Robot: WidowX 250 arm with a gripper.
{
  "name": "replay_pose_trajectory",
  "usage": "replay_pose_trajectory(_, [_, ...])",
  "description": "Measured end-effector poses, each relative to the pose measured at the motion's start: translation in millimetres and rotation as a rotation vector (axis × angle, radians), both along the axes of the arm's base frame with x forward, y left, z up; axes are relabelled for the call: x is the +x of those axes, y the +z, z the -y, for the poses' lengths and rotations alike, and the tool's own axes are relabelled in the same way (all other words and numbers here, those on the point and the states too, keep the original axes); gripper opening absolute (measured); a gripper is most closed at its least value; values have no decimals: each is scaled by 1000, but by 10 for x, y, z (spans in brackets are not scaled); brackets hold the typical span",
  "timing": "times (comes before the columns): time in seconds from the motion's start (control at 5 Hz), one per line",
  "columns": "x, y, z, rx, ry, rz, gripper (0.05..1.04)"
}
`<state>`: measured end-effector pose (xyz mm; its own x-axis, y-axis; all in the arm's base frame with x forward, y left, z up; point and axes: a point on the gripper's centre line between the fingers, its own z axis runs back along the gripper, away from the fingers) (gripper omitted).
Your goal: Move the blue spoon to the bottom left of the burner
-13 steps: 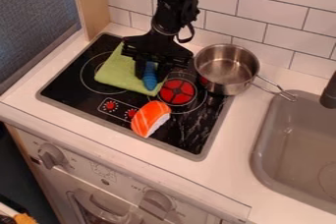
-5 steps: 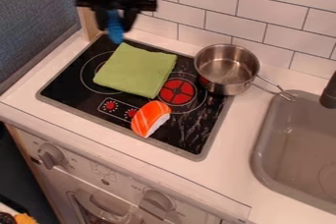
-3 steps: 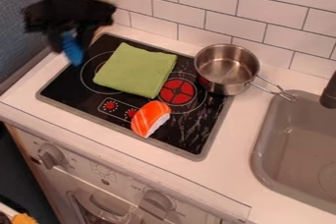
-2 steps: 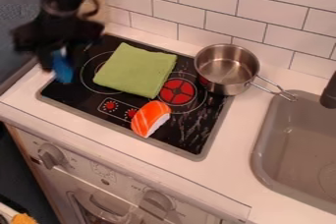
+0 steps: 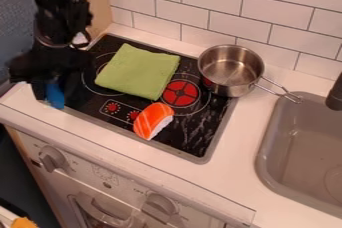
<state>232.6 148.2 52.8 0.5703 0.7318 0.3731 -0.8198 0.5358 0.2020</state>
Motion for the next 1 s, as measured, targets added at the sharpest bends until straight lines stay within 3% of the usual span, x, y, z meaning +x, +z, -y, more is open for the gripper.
replay_pose_trajectory(0.2, [42, -174, 98, -3, 15, 42, 446])
replay_pose_trajectory(0.4, [115, -277, 108, -7, 3, 18, 446])
replay_pose_trajectory(0.6, [167, -304, 126, -1, 39, 50, 514])
replay_pose_trajectory(0.8, [198, -324, 151, -13, 40, 84, 822])
replay_pose_trajectory(1.0, [171, -355, 199, -28, 42, 82, 1010])
